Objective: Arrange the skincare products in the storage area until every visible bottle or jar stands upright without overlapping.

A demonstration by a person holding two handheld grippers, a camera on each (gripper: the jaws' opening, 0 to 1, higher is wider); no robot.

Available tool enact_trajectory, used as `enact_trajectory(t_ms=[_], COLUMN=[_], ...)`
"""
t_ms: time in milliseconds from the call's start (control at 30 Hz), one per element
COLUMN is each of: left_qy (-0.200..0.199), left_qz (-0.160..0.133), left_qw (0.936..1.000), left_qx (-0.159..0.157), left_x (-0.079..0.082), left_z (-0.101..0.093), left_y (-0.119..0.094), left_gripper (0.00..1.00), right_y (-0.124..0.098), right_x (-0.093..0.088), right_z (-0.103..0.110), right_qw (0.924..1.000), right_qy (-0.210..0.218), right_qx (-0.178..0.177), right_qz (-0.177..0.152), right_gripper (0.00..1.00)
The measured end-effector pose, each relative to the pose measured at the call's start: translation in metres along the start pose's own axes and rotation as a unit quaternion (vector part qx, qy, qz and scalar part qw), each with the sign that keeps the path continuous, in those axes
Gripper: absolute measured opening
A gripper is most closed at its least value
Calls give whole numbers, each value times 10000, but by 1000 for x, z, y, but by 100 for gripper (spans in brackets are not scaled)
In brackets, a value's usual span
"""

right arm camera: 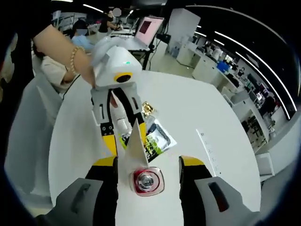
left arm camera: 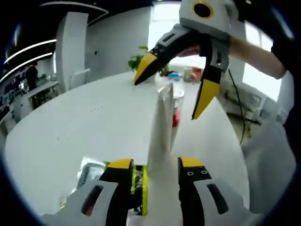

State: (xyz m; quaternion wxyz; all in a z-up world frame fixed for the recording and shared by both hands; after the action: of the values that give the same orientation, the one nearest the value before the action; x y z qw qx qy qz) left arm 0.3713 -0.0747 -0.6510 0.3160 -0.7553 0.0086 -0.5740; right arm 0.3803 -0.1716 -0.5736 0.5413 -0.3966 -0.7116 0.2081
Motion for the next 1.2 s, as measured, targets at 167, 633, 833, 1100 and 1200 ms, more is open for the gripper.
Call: enact_trajectory(t_ms=[167,633,833,1100,1200], left_qy=[-233,-747,-839,-1173,-1315], left_qz=[-109,-325,-241,-238,-284], left_qw=[9995,9943,9916,9857,9826], left_qx=[192,692,957,1185,1281], left_x=[-2,-3,-16,-31,-37], left_z=[0,-13,-15,-19,-23], left_y=[-15,-51,-68,-89,-98], left_gripper=[43,58,65,70,73], right_y=[-10,-27,-32,-33,-33], right_x=[1,-11,-15,-23,-26], right_z=[5,27,42,63,70], right_qw=[9995,9937,9891,9780,9745], right_qy=[261,1007,1268,1747,1908], right_qx=[-116,-395,-519,-805,-826], right_qz=[-163,-300,-545,-811,-845], right_gripper=[59,76,82,94,97])
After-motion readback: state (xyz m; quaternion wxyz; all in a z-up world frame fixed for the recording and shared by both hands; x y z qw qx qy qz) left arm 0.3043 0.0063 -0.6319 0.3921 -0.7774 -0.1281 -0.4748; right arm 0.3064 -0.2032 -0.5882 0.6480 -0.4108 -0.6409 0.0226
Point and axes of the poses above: the point that each gripper's makers call its tool centre point, and the gripper's own axes: y roughly forward along the fingers, z roughly to its left, x roughly out of its top, the point moved 4 cm from there along -y, roughly backward along the fingers, and after that the axes turned 4 degrees about -y, right-handed, at the moved point
